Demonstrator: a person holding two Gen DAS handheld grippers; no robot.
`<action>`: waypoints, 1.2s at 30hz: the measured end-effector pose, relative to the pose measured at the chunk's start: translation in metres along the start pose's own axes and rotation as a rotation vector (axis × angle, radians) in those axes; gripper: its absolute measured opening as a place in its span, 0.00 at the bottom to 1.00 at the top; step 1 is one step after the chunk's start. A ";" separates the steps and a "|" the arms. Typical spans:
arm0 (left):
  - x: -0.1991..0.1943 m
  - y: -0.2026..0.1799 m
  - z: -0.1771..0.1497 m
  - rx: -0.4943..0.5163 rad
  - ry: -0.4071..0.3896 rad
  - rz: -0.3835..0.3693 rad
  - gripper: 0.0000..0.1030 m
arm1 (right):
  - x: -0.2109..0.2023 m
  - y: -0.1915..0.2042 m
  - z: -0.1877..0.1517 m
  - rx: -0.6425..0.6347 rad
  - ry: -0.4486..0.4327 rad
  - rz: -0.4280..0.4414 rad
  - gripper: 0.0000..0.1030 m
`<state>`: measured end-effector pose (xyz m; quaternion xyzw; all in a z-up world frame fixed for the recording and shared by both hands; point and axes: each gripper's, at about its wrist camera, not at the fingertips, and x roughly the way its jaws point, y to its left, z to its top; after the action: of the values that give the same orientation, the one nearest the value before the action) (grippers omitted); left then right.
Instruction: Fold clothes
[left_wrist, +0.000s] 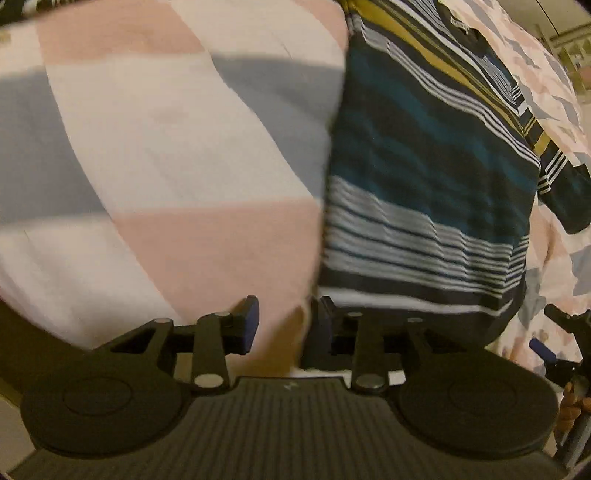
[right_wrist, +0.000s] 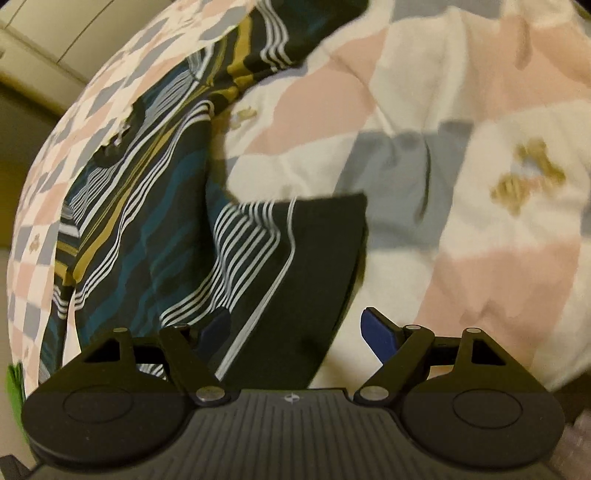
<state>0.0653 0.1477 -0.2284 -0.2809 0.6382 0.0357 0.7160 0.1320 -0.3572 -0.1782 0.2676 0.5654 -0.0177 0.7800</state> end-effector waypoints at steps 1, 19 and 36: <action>0.003 -0.002 -0.008 -0.013 -0.010 -0.011 0.29 | 0.003 -0.004 0.006 -0.034 0.009 0.006 0.73; 0.047 -0.043 -0.035 0.035 -0.088 0.064 0.24 | 0.060 -0.030 0.086 -0.385 0.038 0.063 0.72; -0.045 -0.060 -0.036 0.090 -0.194 -0.008 0.05 | -0.043 -0.047 0.056 -0.253 0.181 0.264 0.11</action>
<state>0.0497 0.0953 -0.1658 -0.2461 0.5659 0.0313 0.7863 0.1497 -0.4334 -0.1458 0.2399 0.5910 0.1800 0.7489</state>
